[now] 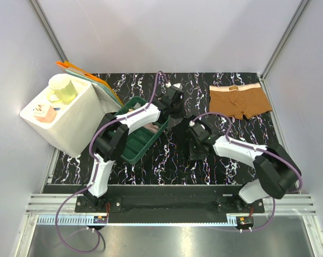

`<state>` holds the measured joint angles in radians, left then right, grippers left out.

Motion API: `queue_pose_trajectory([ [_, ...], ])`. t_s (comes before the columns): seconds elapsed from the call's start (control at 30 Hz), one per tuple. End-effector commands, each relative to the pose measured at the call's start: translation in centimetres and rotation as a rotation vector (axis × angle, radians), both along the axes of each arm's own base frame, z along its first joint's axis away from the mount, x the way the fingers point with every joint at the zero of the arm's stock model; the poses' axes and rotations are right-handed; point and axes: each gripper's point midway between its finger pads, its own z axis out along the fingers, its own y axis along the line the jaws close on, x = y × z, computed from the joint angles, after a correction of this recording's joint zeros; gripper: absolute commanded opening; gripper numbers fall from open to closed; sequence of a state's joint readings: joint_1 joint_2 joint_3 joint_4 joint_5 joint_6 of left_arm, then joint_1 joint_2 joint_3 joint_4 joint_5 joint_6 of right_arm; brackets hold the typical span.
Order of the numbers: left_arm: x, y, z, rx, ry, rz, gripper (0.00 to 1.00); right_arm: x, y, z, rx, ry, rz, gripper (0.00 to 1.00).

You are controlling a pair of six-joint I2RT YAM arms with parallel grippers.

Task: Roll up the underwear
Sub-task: Fold the underwear at the center of the board.

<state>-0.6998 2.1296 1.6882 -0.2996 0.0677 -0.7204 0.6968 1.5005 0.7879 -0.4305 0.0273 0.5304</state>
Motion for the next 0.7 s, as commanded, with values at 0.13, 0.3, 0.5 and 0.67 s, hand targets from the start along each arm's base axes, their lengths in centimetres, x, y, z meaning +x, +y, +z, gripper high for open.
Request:
queue_pose_trajectory([
  [0.13,2.1,-0.6,3.2,-0.042,-0.085,0.005,0.00,1.0,-1.1,2.9,0.020,-0.085,-0.123,0.09],
  [0.3,2.8,-1.3,3.3,-0.054,-0.087,-0.001,0.00,1.7,-2.5,2.8,0.020,-0.069,-0.191,0.08],
  [0.5,3.4,-2.2,3.0,-0.072,-0.079,-0.016,0.00,2.6,-3.9,2.5,0.037,-0.035,-0.260,0.10],
  [0.67,3.8,-2.7,3.2,-0.084,-0.086,-0.025,0.00,3.0,-2.8,2.8,0.109,-0.005,-0.237,0.04],
])
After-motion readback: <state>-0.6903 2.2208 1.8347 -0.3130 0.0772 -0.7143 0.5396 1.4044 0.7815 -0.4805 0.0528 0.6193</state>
